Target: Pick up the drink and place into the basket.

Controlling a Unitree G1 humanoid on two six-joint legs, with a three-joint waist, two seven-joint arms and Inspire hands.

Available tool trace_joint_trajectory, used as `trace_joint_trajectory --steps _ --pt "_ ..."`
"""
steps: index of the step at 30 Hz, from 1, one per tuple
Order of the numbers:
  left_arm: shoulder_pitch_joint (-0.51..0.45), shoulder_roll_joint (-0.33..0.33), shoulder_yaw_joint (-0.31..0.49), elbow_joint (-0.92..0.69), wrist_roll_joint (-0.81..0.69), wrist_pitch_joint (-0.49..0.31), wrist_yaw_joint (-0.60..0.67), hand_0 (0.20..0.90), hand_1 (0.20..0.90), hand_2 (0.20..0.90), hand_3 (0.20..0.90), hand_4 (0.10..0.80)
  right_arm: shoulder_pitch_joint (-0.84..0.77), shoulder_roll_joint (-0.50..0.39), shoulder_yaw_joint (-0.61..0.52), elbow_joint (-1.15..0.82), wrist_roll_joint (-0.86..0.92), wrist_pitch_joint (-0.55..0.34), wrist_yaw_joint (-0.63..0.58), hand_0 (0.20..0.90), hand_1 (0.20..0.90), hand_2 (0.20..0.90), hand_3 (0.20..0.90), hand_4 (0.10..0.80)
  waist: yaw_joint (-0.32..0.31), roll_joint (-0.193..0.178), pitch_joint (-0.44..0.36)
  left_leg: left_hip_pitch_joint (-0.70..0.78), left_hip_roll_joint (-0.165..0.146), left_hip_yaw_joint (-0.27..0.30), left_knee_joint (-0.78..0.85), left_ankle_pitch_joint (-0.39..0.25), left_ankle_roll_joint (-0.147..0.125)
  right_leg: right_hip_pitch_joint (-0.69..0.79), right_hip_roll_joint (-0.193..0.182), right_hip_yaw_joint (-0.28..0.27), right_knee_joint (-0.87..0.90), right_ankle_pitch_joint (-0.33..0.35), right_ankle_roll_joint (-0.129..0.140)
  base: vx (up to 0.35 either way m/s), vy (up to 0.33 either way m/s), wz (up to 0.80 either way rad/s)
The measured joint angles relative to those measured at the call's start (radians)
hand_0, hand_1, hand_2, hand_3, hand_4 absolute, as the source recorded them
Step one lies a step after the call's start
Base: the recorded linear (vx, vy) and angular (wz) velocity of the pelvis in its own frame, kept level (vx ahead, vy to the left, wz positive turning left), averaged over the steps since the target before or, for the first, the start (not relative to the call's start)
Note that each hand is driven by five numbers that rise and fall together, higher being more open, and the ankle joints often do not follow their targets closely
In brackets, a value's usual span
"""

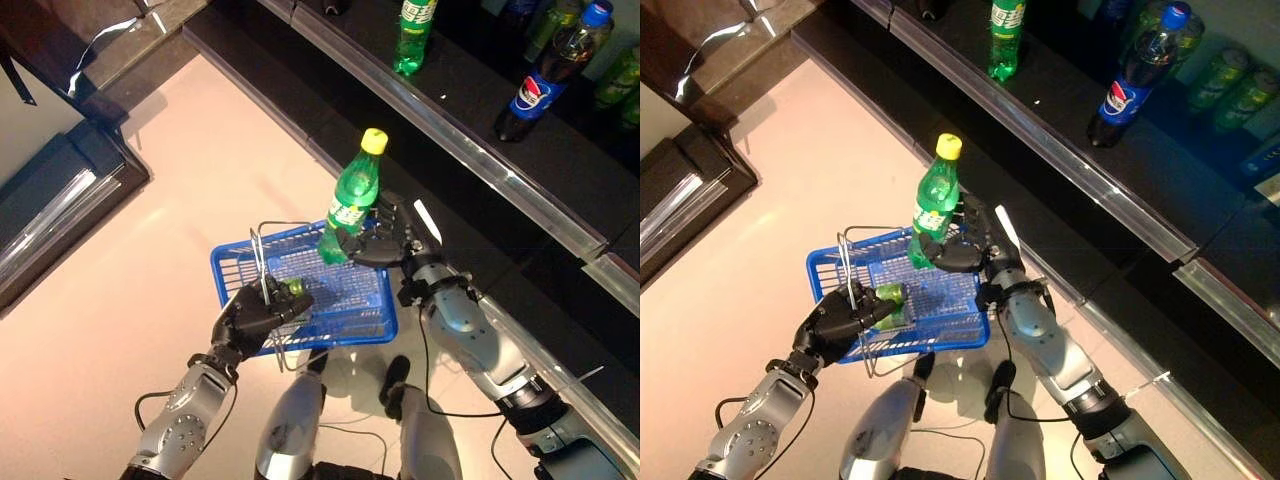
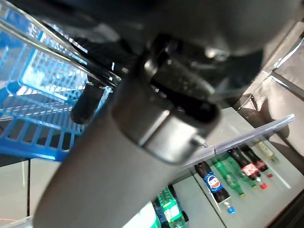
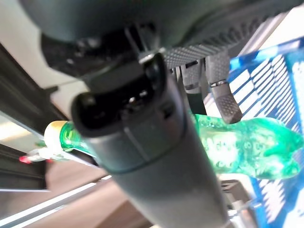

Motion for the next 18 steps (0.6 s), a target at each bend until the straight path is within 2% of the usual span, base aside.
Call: trace_joint_trajectory --steps 8,18 --pt "-0.020 0.021 0.000 0.000 0.000 0.013 -0.077 0.300 0.300 0.300 0.200 0.100 0.001 0.047 0.055 0.147 -0.076 0.030 -0.017 0.300 0.300 0.300 0.200 0.100 0.033 0.000 0.000 -0.017 -0.006 -0.023 0.000 0.000 0.000 -0.004 -0.006 -0.020 -0.001 -0.007 0.005 -0.008 -0.007 0.09" --pt "-0.036 0.019 -0.008 -0.001 0.001 0.039 -0.123 0.300 0.300 0.300 0.200 0.100 0.004 0.078 0.113 0.164 -0.126 0.039 -0.016 0.300 0.300 0.300 0.200 0.100 0.050 -0.001 0.001 -0.023 -0.009 -0.034 0.001 0.000 0.000 -0.005 -0.009 -0.025 -0.001 -0.011 0.006 -0.003 -0.003 0.02"
